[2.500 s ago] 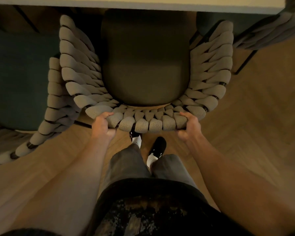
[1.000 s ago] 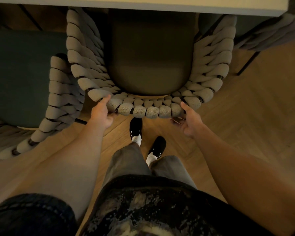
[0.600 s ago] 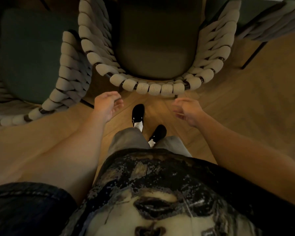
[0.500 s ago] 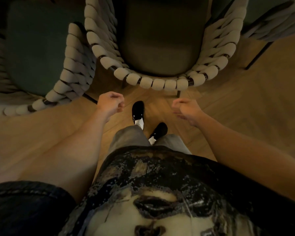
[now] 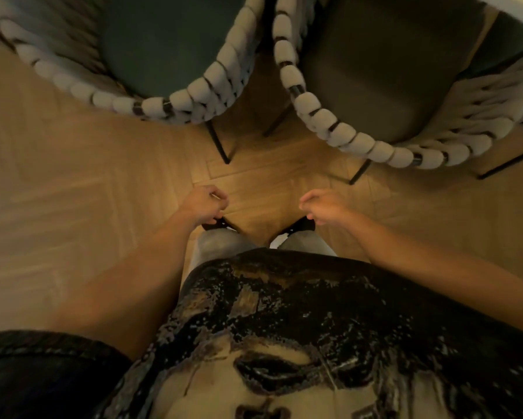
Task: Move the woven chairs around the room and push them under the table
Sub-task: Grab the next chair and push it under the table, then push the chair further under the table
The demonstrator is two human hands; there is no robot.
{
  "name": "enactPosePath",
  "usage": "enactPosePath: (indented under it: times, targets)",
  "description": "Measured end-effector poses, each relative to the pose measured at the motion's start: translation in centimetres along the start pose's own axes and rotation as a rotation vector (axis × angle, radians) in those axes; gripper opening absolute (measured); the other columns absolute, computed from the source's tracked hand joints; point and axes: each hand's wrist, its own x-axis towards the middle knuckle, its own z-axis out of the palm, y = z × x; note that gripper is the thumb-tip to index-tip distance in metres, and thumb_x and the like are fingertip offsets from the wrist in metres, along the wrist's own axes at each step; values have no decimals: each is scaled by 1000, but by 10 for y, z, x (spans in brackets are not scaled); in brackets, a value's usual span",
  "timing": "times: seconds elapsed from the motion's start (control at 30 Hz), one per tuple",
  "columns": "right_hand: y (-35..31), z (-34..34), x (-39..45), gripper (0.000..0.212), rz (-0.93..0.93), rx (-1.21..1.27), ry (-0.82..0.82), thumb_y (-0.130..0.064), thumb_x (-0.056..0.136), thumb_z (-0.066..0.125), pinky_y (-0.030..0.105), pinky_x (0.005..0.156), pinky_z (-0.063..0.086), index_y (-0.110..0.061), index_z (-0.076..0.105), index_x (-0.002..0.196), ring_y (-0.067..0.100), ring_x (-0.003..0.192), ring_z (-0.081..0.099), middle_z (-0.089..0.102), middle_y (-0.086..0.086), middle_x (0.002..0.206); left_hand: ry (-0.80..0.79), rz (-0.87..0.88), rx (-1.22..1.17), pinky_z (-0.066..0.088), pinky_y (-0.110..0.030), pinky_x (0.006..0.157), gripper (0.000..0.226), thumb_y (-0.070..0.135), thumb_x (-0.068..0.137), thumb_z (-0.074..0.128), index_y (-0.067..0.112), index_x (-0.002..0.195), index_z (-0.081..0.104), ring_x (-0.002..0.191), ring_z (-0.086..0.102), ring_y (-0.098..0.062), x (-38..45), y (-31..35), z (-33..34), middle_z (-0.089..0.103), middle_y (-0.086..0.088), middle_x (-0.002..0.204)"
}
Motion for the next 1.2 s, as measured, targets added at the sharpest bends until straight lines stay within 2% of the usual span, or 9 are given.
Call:
enactPosePath:
  times: [0.1, 0.27, 0.53, 0.67, 0.8, 0.97, 1.03, 1.13, 1.2]
  targets:
    - [-36, 28, -1, 10, -35, -62, -45, -28, 100, 63, 29, 74, 54, -26, 66, 109, 13, 94, 65, 66, -2, 108, 20, -39, -48, 57, -34, 72, 15, 17, 98, 62, 10, 111, 63, 80, 63, -21, -5, -40, -27, 66, -13, 102]
    - [-100, 82, -3, 7, -119, -221, -100, -28, 99, 62, 30, 75, 56, -34, 65, 101, 13, 96, 66, 66, -7, 106, 45, -67, -121, 59, -41, 78, 5, 16, 98, 59, 16, 98, 64, 82, 65, -21, -12, -104, -78, 67, -8, 100]
    - [-199, 180, 7, 11, -231, -404, -148, -27, 98, 63, 30, 81, 54, -29, 68, 108, 8, 94, 65, 67, -10, 105, 51, -72, -119, 59, -36, 71, 10, 20, 99, 57, 15, 106, 62, 86, 68, -24, -13, -192, -157, 69, -12, 102]
    - [-244, 214, 17, 8, -266, -456, -160, -27, 97, 65, 28, 75, 52, -29, 70, 103, 9, 93, 67, 69, -8, 104, 88, -117, -168, 59, -36, 74, 13, 21, 100, 57, 15, 112, 61, 85, 67, -21, -10, -219, -191, 68, -9, 103]
    - [-284, 235, 29, 12, -302, -537, -164, -25, 96, 66, 34, 87, 55, -26, 71, 107, 12, 100, 65, 68, -8, 106, 135, -154, -223, 59, -39, 78, 15, 21, 101, 57, 14, 112, 62, 83, 67, -20, -4, -233, -225, 68, -9, 104]
    - [-338, 252, 56, 9, -315, -585, -173, -24, 98, 65, 21, 63, 42, -25, 69, 106, 5, 76, 56, 62, -9, 88, 161, -148, -272, 55, -31, 67, 17, 18, 101, 55, 11, 115, 61, 81, 64, -20, 15, -238, -271, 66, -9, 101]
    - [-361, 258, 69, 6, -324, -577, -175, -23, 97, 66, 24, 69, 48, -26, 69, 102, 8, 85, 60, 66, -8, 94, 171, -159, -303, 54, -31, 66, 16, 18, 101, 55, 11, 114, 61, 81, 63, -20, 27, -237, -291, 65, -8, 97]
    - [-399, 265, 85, 10, -336, -582, -196, -23, 96, 67, 37, 91, 56, -23, 71, 105, 15, 103, 66, 70, -3, 109, 159, -170, -322, 56, -32, 69, 15, 20, 101, 55, 13, 114, 60, 84, 64, -21, 41, -233, -324, 65, -8, 99]
    - [-421, 267, 91, 10, -334, -576, -215, -23, 97, 66, 37, 89, 56, -21, 71, 105, 17, 103, 67, 69, -4, 108, 148, -161, -325, 58, -34, 71, 13, 20, 101, 56, 13, 112, 60, 83, 65, -20, 50, -231, -343, 66, -7, 97]
